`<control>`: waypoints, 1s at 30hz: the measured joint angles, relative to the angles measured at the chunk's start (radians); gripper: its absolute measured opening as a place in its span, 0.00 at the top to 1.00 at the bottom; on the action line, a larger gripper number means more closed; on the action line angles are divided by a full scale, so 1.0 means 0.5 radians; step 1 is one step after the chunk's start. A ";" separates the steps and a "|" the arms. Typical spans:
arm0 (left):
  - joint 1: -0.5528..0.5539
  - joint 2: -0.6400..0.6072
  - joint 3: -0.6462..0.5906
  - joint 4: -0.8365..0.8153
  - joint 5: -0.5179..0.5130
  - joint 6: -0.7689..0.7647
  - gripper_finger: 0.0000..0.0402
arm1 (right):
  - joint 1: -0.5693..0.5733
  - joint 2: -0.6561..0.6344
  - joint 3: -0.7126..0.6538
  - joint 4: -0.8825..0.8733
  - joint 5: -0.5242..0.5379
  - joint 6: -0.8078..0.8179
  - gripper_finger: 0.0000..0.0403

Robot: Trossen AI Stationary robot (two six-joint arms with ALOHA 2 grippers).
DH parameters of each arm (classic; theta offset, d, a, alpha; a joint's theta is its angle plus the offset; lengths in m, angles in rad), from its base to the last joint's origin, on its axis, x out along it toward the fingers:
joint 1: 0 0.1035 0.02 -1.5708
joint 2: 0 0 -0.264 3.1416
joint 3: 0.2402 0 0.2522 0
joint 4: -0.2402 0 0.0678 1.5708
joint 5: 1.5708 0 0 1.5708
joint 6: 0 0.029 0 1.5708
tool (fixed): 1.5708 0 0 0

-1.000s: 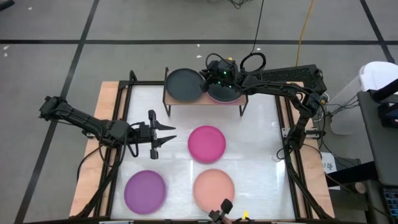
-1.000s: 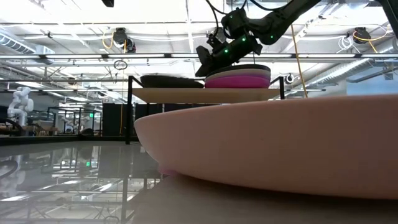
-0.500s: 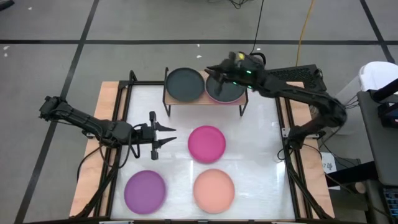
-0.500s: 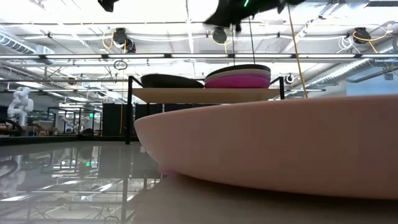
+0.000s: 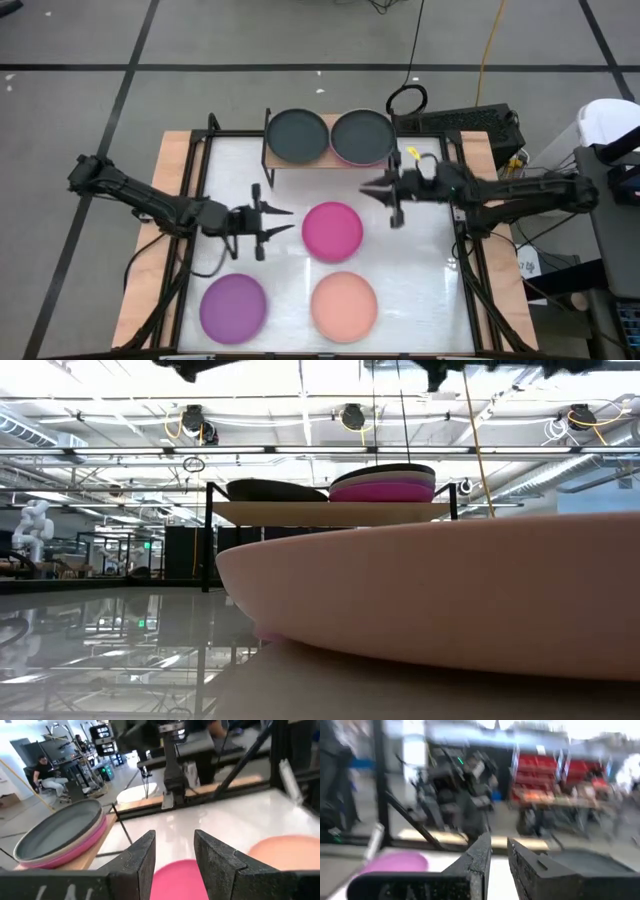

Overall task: Place and stack plates onto a shelf
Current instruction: Stack the pink plate on top of the black plate on the shelf

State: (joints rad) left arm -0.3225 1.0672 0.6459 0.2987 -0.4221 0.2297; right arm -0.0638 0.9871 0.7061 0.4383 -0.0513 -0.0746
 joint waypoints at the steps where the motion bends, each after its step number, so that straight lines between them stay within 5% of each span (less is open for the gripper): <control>1: 0.006 0.065 0.042 -0.035 0.003 0.038 0.65 | 0.041 -0.025 -0.119 0.186 0.000 -0.007 0.88; 7: 0.006 0.552 0.488 -0.498 0.003 0.166 0.65 | 0.171 -0.056 -0.522 0.934 0.003 -0.139 0.88; 19: 0.019 1.209 0.633 -0.737 0.166 0.357 0.65 | 0.184 -0.063 -0.569 0.868 -0.003 -0.126 0.86; 30: 0.054 1.362 0.633 -0.689 0.455 0.534 0.65 | 0.184 0.050 -0.569 0.924 0.003 -0.173 0.68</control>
State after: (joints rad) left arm -0.2956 1.7484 0.9627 -0.0457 -0.1944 0.4967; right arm 0.0284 1.0119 0.4217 0.9004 -0.0498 -0.1608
